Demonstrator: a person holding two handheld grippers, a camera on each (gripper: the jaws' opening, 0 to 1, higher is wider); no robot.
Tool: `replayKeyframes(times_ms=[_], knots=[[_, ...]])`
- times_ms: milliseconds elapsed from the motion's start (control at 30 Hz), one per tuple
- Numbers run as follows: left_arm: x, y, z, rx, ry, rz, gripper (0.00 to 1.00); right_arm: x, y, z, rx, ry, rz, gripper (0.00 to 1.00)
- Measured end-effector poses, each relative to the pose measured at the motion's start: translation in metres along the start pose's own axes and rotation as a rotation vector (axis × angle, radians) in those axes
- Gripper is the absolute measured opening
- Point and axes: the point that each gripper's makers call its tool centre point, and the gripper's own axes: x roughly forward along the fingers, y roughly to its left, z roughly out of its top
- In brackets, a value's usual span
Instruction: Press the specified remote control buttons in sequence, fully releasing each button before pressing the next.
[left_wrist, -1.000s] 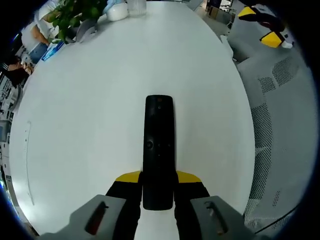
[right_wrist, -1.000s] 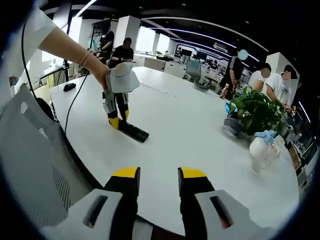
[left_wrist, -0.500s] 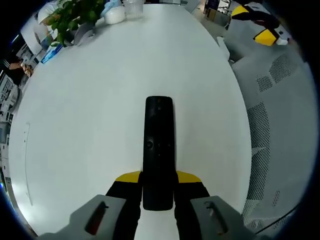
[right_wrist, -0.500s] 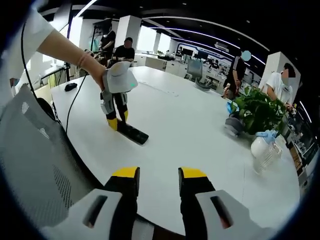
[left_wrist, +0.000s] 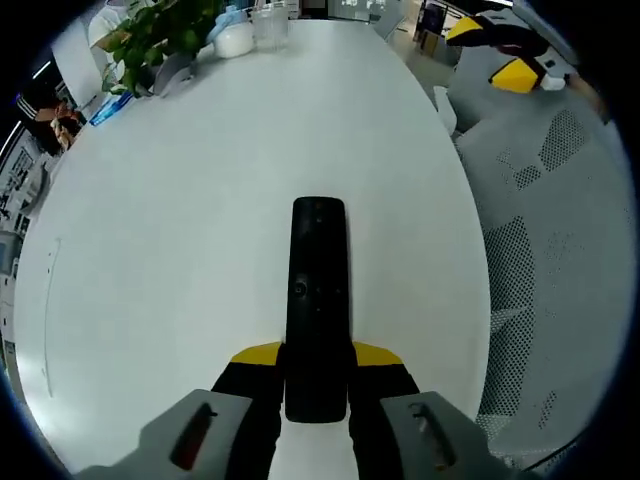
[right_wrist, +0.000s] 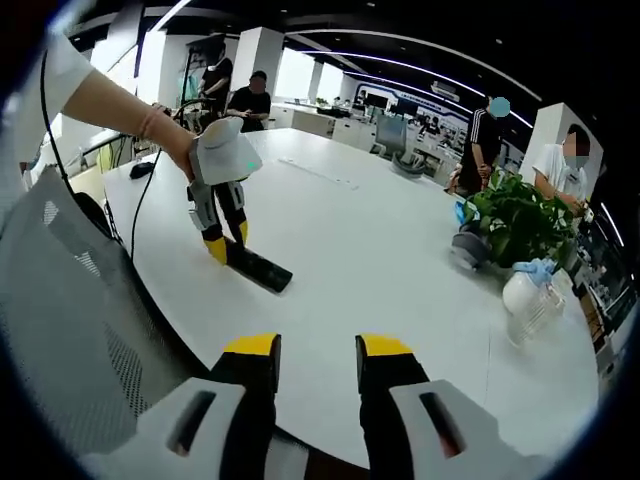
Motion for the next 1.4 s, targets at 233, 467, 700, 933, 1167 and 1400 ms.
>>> replayKeyframes(times_ms=[233, 467, 700, 933, 1167, 1400], knots=[[0.0, -0.006, 0.0, 0.012, -0.003, -0.008, 0.19, 0.0, 0.0, -0.001, 0.0, 0.007, 0.0, 0.3], [0.0, -0.011, 0.0, 0.038, 0.007, -0.016, 0.19, 0.0, -0.001, -0.002, 0.002, 0.011, -0.001, 0.3], [0.0, -0.019, 0.0, 0.093, 0.021, -0.039, 0.19, 0.0, 0.0, -0.002, 0.002, 0.011, 0.002, 0.29], [0.0, -0.022, -0.001, 0.098, 0.021, -0.041, 0.19, 0.0, 0.0, -0.003, 0.003, 0.012, 0.004, 0.29], [0.0, -0.027, -0.001, 0.07, 0.012, -0.033, 0.19, 0.001, 0.001, -0.003, 0.001, 0.013, 0.008, 0.29], [0.0, -0.034, 0.0, 0.047, -0.014, -0.026, 0.19, 0.001, 0.002, -0.003, -0.001, 0.017, 0.012, 0.29]])
